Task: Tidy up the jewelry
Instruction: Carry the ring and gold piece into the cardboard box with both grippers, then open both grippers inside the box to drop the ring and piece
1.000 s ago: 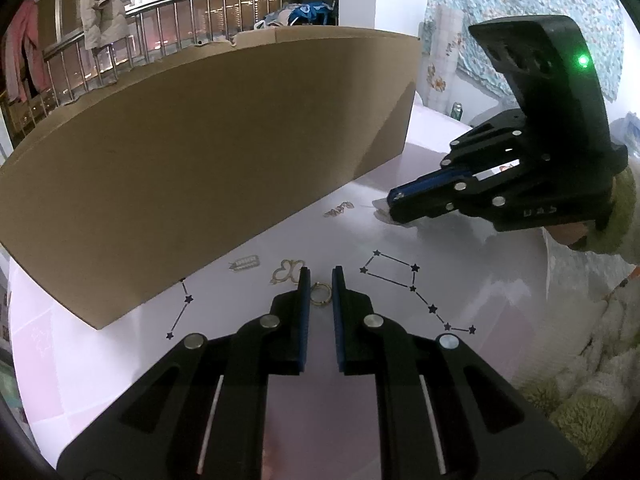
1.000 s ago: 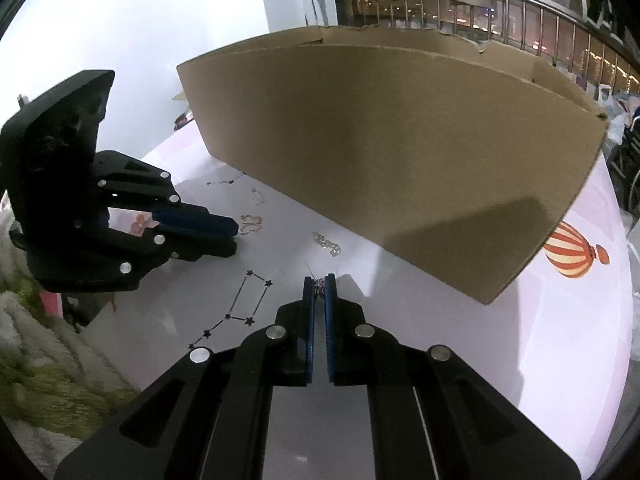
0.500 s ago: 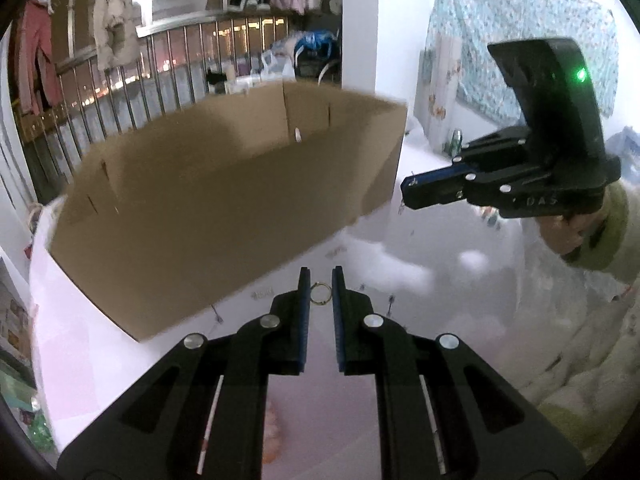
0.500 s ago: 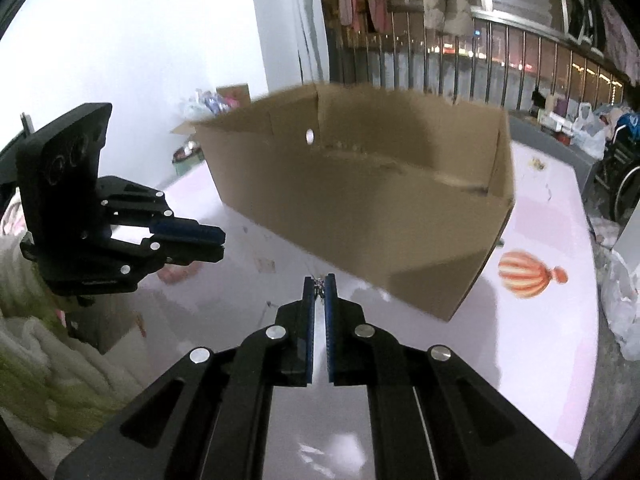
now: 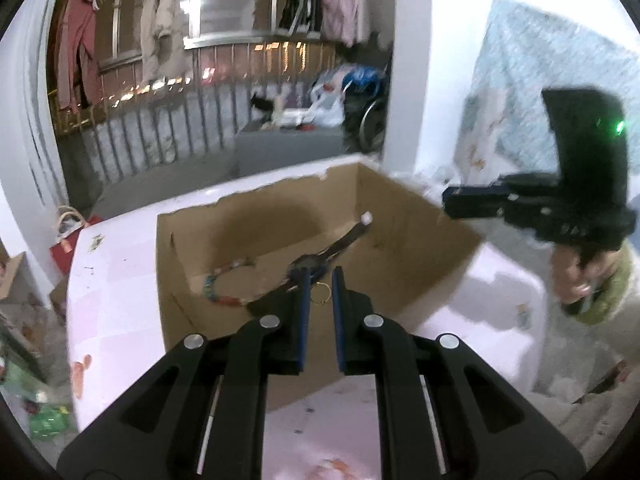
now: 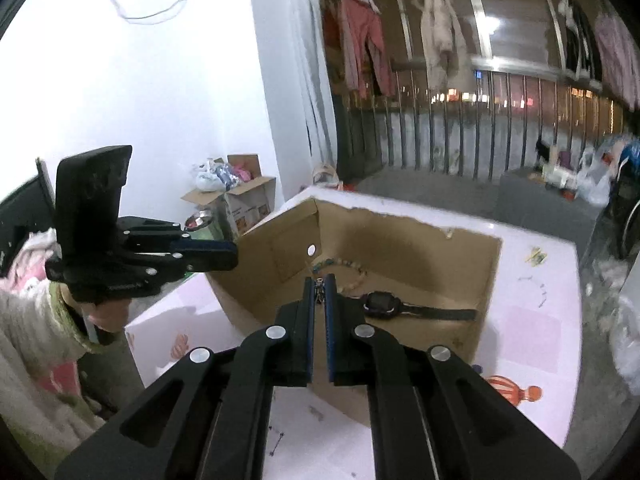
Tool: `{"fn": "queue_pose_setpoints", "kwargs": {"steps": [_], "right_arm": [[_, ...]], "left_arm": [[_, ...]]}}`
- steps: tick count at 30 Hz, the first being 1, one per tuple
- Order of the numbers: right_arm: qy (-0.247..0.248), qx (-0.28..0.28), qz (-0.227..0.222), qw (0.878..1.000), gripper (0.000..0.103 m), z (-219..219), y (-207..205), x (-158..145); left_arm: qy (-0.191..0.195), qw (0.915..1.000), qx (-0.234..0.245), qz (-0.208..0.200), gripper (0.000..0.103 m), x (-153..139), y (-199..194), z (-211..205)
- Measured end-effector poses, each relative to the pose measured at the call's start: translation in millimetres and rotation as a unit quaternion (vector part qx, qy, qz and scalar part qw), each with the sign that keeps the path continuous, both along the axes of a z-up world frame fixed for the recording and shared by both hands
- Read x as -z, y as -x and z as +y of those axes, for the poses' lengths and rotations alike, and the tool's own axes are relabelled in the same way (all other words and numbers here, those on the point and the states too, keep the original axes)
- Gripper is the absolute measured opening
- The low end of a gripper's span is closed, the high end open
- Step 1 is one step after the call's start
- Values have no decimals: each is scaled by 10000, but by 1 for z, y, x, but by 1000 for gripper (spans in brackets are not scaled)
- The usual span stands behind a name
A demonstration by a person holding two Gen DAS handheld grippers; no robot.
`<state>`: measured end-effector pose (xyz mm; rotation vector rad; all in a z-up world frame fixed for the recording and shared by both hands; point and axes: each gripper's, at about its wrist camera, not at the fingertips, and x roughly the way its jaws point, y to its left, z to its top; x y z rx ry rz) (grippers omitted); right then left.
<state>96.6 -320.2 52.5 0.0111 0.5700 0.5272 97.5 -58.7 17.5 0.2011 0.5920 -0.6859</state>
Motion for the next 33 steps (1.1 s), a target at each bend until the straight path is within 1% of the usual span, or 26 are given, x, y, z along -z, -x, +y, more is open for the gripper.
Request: {"fn": "queue_pose_setpoints", "kwargs": {"steps": [1, 4, 6, 8, 9, 10, 11, 12, 14, 16, 17, 19, 27, 33], "right_arm": [[84, 44, 167, 9998, 5, 1, -14, 5], [183, 214, 469, 9985, 5, 2, -36, 16], [310, 332, 570, 9973, 5, 3, -43, 22], [373, 374, 669, 9964, 6, 2, -51, 27], [393, 415, 682, 9960, 6, 1, -53, 29], [423, 472, 704, 9955, 7, 0, -56, 30], [412, 476, 733, 9953, 7, -1, -58, 31], [397, 488, 742, 9953, 9, -2, -59, 31], [383, 558, 723, 9951, 23, -6, -58, 32], [358, 613, 686, 9951, 29, -10, -56, 32], [334, 632, 674, 9952, 32, -12, -54, 32], [297, 689, 653, 9950, 34, -16, -52, 30], [87, 785, 507, 9956, 34, -29, -34, 22], [21, 634, 237, 9977, 35, -33, 3, 14]], "left_arm": [[-91, 9999, -38, 115, 10, 4, -11, -1], [-139, 9992, -145, 345, 10, 13, -34, -4], [-211, 9985, -205, 461, 10, 18, -47, -6], [-254, 9979, -212, 562, 17, 23, -54, -8], [-262, 9976, -232, 591, 26, 25, -58, -9], [-275, 9974, -262, 620, 32, 27, -61, -9], [-273, 9972, -277, 641, 34, 27, -63, -9], [-261, 9971, -291, 657, 38, 28, -64, -8], [-202, 9969, -332, 677, 41, 29, -65, -5], [-129, 9969, -354, 694, 44, 29, -65, -3], [-96, 9969, -365, 691, 44, 30, -65, -2], [-46, 9970, -363, 684, 45, 30, -65, -1], [211, 9979, -382, 470, 47, 16, -47, 8], [296, 9992, -226, 114, 50, 4, -8, 21]]}}
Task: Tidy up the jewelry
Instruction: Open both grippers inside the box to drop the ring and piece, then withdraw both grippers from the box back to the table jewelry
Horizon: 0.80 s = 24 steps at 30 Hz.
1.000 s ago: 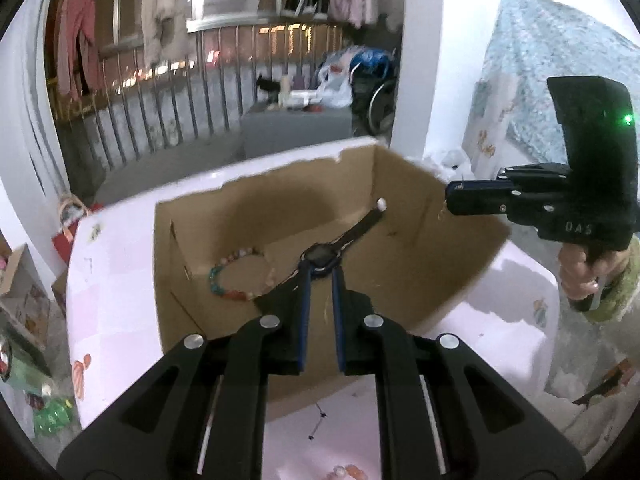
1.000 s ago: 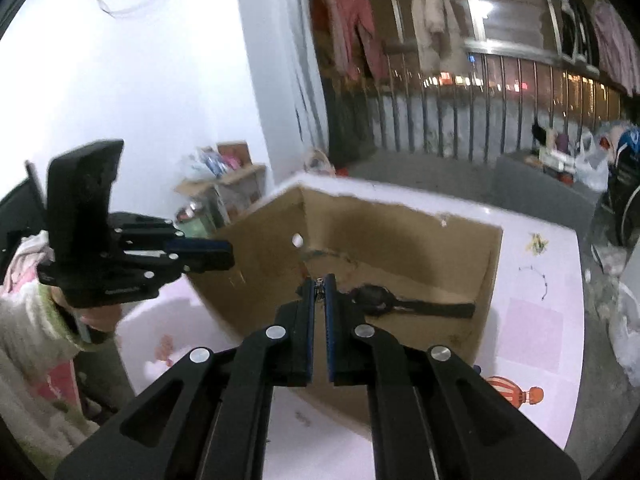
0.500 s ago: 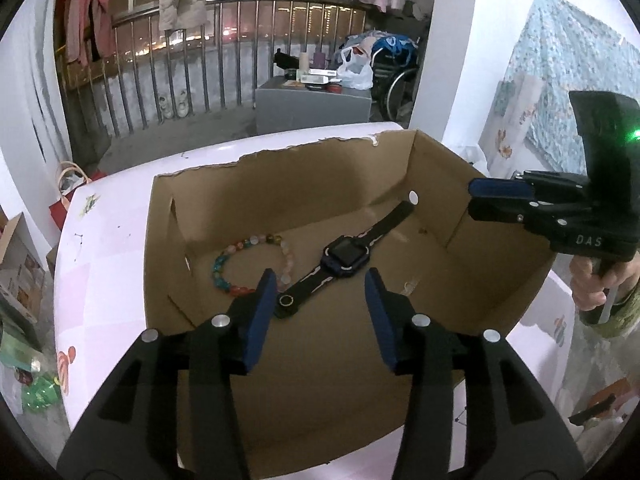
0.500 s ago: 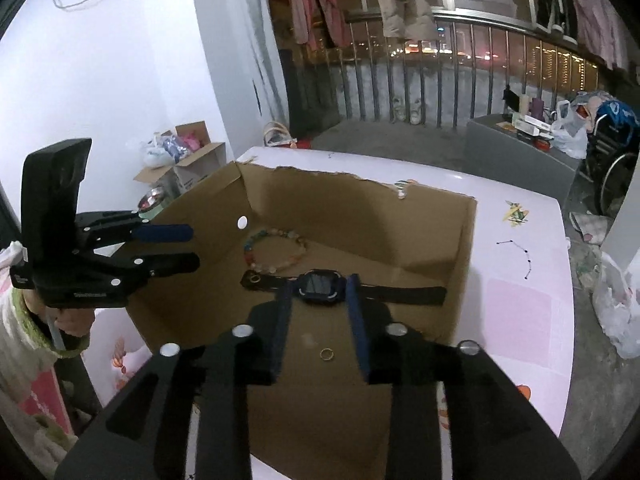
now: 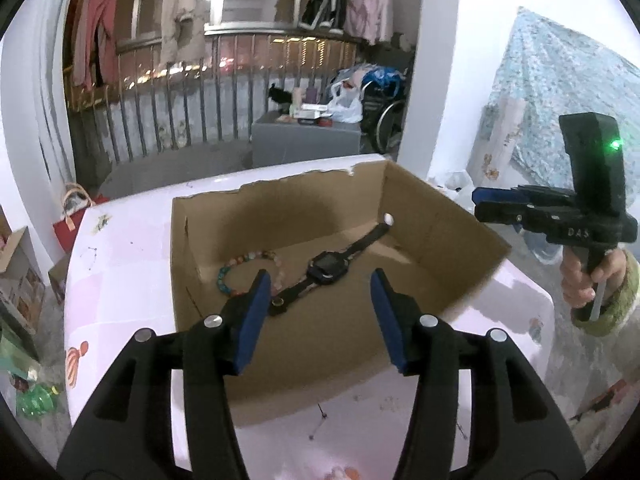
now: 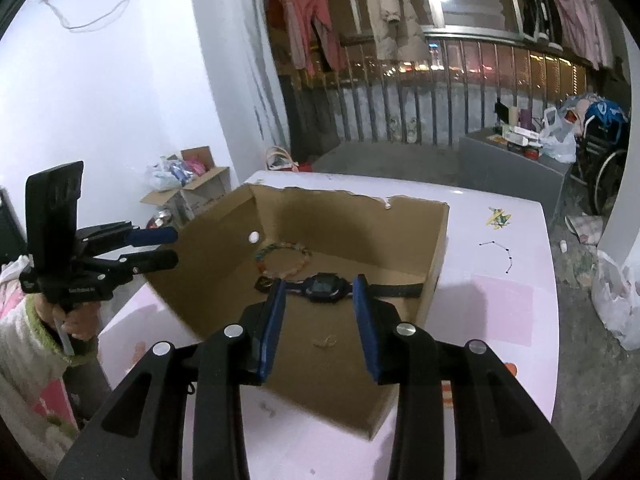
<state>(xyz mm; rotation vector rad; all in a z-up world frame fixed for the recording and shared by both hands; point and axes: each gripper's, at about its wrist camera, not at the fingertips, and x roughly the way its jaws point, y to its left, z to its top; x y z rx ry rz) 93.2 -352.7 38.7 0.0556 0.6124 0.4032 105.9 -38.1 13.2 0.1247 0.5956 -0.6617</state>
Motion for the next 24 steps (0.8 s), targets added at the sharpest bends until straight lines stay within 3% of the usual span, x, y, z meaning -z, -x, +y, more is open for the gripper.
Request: {"fn": "queue_pose_setpoints", "kwargs": {"steps": [6, 10, 15, 20, 24], "right_arm": [[-63, -484, -207, 9986, 35, 0, 53, 2], [-125, -744, -21, 9971, 35, 7, 73, 20], [-27, -858, 343, 9957, 35, 20, 69, 49], [218, -1051, 504, 9929, 35, 38, 59, 72], [462, -1192, 572, 9901, 35, 49, 47, 85]], "left_arm": [[110, 9992, 387, -57, 52, 2, 49, 11], [140, 9971, 734, 121, 52, 18, 72, 6], [186, 9939, 976, 478, 52, 46, 78, -10], [-65, 9942, 921, 544, 51, 77, 74, -29], [-145, 9944, 829, 645, 43, 93, 64, -35]]}}
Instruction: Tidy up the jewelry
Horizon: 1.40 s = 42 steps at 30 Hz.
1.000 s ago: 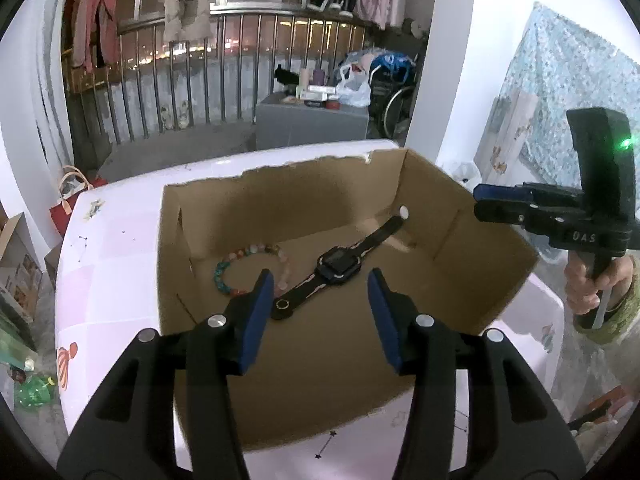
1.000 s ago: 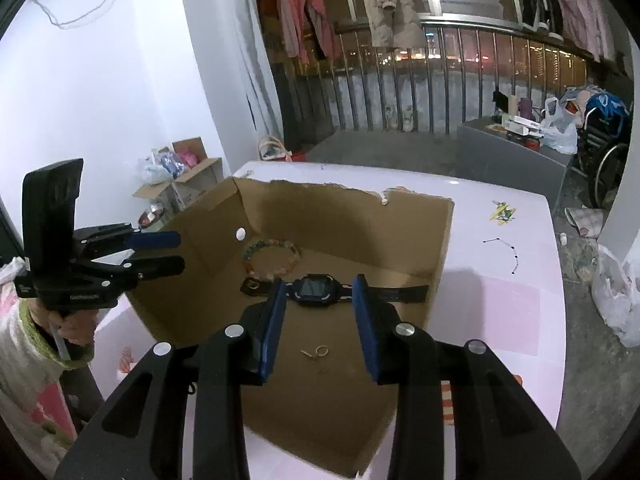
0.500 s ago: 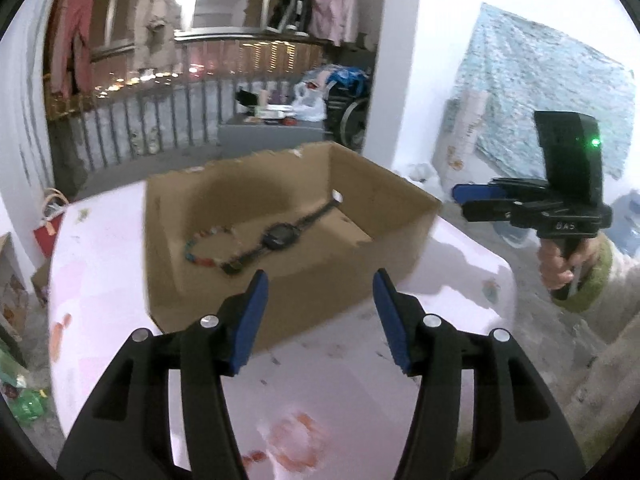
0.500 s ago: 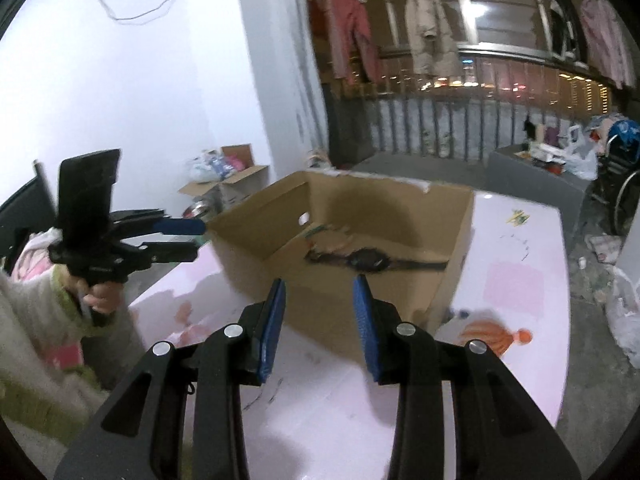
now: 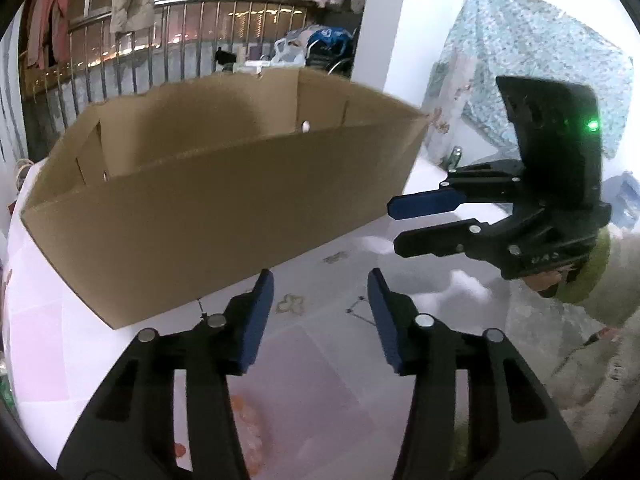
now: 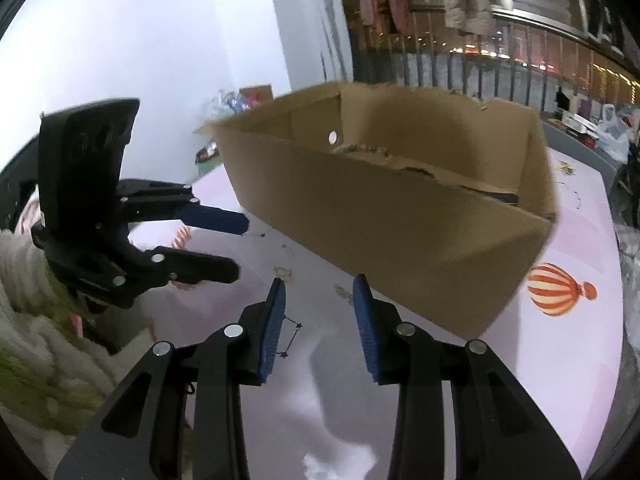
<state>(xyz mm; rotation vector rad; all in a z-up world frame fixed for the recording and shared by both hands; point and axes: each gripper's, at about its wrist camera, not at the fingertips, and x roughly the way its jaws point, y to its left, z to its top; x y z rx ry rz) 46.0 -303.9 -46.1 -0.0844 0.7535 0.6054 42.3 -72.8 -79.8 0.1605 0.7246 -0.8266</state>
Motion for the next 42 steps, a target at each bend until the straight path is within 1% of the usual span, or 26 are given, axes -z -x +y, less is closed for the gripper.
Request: {"fn": "queue_pose_setpoints", "kwargs": {"steps": [5, 12, 14, 21, 27, 29, 31, 32, 34, 36, 38, 42], "right_arm": [[245, -142, 62, 9996, 35, 9, -13, 10], [473, -258, 162, 9984, 33, 14, -24, 18], [527, -297, 177, 9980, 31, 16, -26, 19], [676, -334, 290, 9967, 25, 24, -32, 26], [778, -340, 344, 9958, 17, 27, -31, 26], [739, -316, 381, 9960, 10, 25, -31, 27], [699, -314, 417, 9962, 7, 25, -29, 27], [690, -317, 425, 9962, 6, 24, -29, 26], [674, -298, 437, 9963, 6, 22, -27, 26], [638, -276, 454, 9965, 6, 20, -24, 26], [607, -239, 474, 9967, 5, 17, -22, 26], [521, -143, 520, 9972, 5, 11, -17, 26]], "left_arm": [[-385, 9992, -24, -54, 36, 18, -8, -12], [-630, 9980, -62, 9, 27, 30, -10, -15], [-697, 9975, -69, 19, 26, 34, -10, -17], [-786, 9969, -44, -97, 26, 35, -10, -14], [-827, 9964, -45, -163, 26, 35, -6, -13], [-831, 9964, -45, -179, 26, 35, -5, -13], [-850, 9962, -53, -201, 24, 34, -4, -14], [-853, 9961, -57, -199, 23, 34, -6, -15], [-862, 9960, -87, -198, 18, 34, -8, -14], [-833, 9963, -100, -162, 16, 34, -9, -12], [-804, 9966, -93, -128, 16, 33, -9, -13], [-865, 9961, -45, -184, 16, 33, -5, -15]]}}
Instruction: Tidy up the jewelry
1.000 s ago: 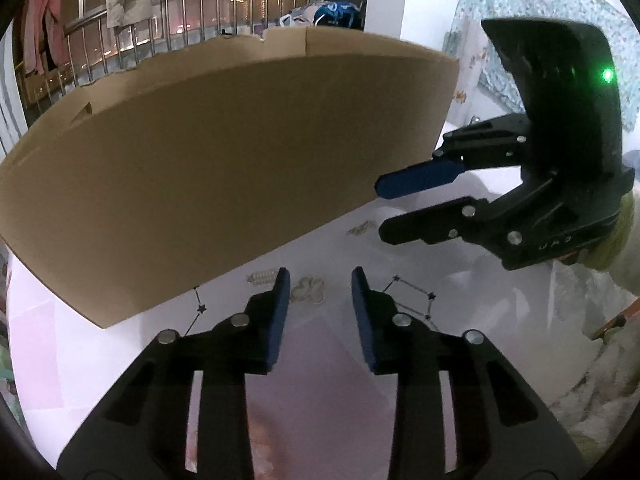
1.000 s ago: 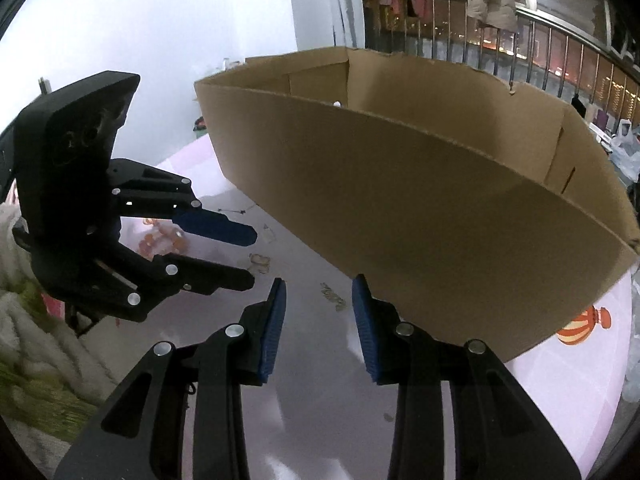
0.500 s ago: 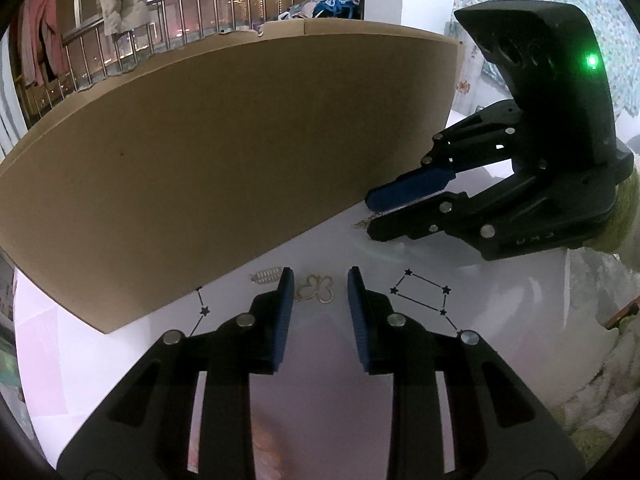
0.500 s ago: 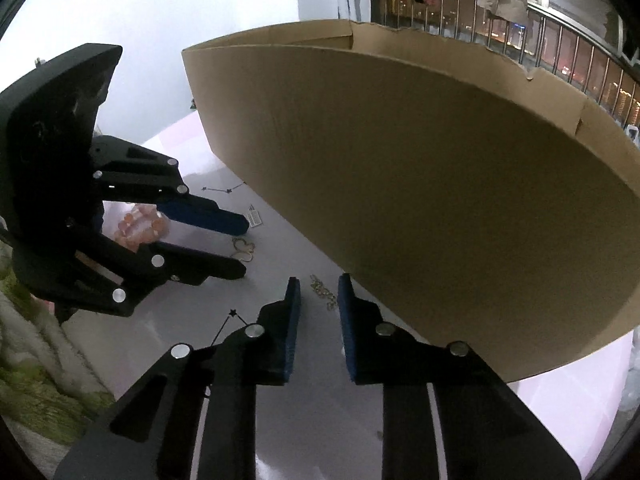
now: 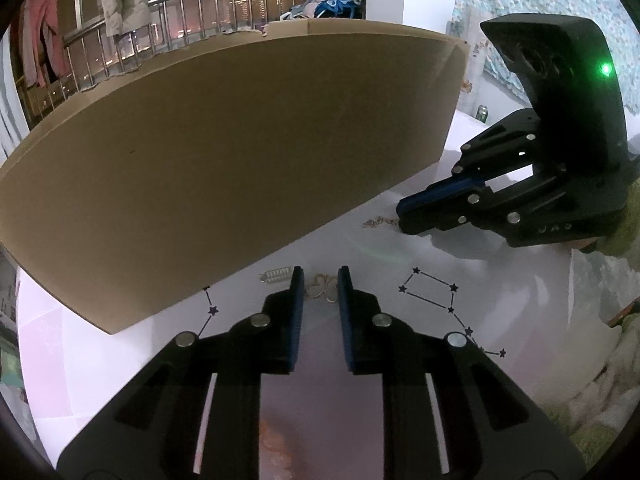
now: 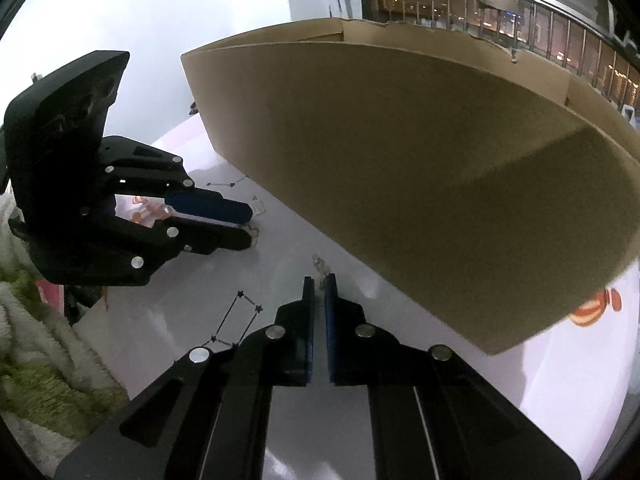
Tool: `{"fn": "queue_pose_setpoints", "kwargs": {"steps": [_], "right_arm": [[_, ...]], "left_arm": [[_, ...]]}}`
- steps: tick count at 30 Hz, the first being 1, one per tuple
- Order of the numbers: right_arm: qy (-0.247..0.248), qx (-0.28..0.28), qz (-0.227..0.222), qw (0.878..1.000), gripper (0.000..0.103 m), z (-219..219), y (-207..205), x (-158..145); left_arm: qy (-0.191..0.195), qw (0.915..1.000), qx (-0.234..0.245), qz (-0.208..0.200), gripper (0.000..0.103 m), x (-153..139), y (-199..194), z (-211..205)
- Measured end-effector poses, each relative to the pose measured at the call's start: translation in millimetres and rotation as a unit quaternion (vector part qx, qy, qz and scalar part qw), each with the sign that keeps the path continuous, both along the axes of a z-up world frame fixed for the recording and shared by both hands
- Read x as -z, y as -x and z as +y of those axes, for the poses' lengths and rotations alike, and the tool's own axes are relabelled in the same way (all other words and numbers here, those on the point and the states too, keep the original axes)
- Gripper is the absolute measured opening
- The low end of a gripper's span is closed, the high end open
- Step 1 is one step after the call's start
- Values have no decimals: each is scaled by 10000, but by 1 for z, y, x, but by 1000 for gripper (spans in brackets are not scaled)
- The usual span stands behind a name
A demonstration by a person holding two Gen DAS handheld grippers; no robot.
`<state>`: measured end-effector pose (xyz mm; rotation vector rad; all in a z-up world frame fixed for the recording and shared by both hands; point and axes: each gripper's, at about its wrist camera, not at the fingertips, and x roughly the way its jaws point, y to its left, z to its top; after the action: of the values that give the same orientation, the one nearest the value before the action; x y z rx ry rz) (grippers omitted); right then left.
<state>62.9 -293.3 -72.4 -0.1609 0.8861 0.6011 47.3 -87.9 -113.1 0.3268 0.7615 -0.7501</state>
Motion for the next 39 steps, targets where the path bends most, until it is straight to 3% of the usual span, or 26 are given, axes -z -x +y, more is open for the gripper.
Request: {"fn": "queue_pose_setpoints", "kwargs": {"steps": [12, 15, 17, 19, 26, 28, 32, 39], "right_arm": [[-163, 222, 75, 9996, 5, -7, 11, -2], [-222, 232, 0, 9995, 11, -4, 6, -5], [-249, 279, -60, 9993, 22, -3, 2, -7], [-245, 269, -93, 9993, 27, 0, -4, -7], [-36, 50, -37, 10000, 27, 15, -19, 0], [58, 19, -80, 9999, 25, 19, -21, 0], [138, 67, -98, 9998, 8, 17, -21, 1], [56, 200, -99, 9997, 3, 8, -12, -1]], "left_arm": [[-19, 9999, 126, -14, 16, -4, 1, -6], [-26, 9999, 124, -21, 16, -4, -1, -6], [-23, 9999, 128, -17, 16, -4, -2, -5], [-18, 9999, 130, -20, 16, -4, -2, -5], [33, 9999, 133, -20, 16, -3, -3, -3], [33, 9999, 138, -28, 16, -3, -4, -2], [77, 9999, 125, -41, 16, 0, -3, 0], [101, 9999, 103, -77, 16, 2, -2, 3]]}}
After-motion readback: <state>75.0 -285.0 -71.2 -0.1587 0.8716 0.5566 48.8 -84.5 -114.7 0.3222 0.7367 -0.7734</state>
